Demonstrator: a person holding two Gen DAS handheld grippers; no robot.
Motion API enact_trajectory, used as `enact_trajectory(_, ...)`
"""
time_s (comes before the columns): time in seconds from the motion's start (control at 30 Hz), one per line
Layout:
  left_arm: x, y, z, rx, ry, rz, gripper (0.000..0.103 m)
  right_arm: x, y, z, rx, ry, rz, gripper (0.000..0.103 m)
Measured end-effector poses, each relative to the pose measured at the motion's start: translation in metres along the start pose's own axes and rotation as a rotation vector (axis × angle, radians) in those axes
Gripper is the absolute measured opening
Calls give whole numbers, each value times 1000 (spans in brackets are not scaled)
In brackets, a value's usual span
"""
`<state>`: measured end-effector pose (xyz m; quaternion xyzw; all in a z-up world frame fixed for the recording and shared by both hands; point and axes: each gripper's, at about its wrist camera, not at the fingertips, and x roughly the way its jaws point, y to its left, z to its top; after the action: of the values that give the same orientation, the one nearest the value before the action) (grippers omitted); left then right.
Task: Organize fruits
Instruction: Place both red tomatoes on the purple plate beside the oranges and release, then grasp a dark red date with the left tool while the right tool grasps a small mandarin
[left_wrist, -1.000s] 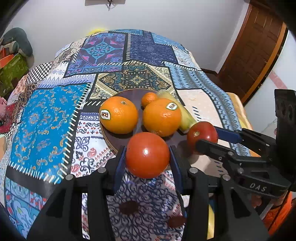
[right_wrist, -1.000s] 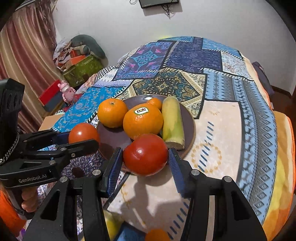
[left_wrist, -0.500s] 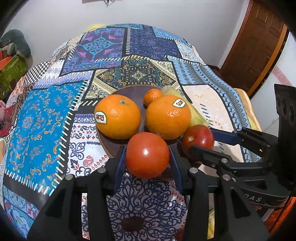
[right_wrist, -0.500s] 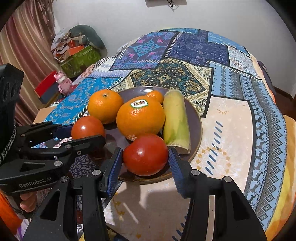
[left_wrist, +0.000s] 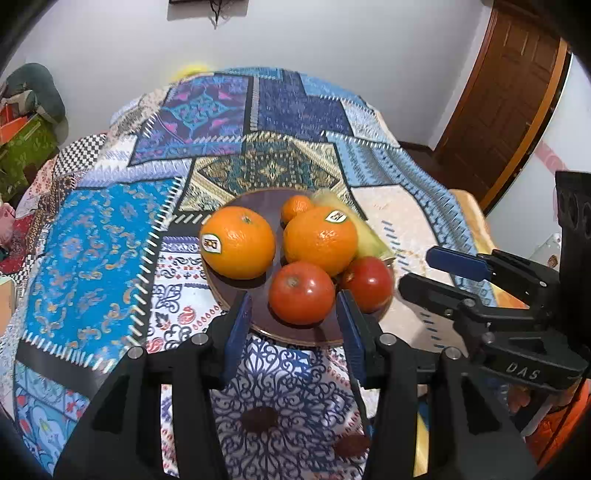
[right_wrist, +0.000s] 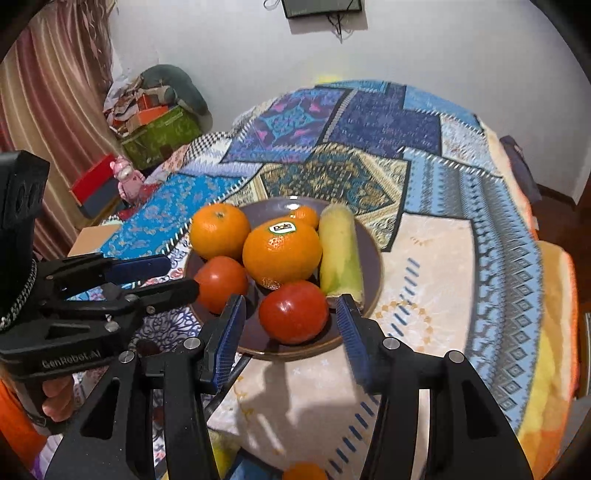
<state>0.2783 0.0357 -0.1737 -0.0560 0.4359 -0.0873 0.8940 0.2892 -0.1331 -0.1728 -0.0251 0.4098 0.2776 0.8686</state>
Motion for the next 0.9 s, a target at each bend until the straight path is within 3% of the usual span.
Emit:
enact_trajectory(0.43,-61,6,-31,-1,-29,45,46,-60,-2,-28,27,-63,-62,48)
enact_trajectory(0.9,-33,13,-84,-25,104,41,45,-42,-9,-85,73,72,-73,48)
